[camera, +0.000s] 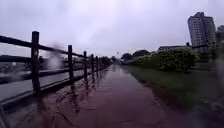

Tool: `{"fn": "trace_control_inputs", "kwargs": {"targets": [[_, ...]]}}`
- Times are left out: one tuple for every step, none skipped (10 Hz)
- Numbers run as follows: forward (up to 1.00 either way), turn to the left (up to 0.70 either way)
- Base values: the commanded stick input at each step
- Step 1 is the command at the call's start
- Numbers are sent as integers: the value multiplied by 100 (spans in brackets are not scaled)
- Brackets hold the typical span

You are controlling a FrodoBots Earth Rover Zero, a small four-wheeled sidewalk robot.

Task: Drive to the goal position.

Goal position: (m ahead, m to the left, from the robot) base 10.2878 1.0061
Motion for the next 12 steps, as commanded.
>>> {"fn": "trace_control_inputs", "kwargs": {"targets": [[100, 1], [100, 1], [100, 1], [100, 1], [100, 1], [100, 1], [100, 1], [100, 1], [100, 1], [100, 1], [100, 1], [100, 1]]}}
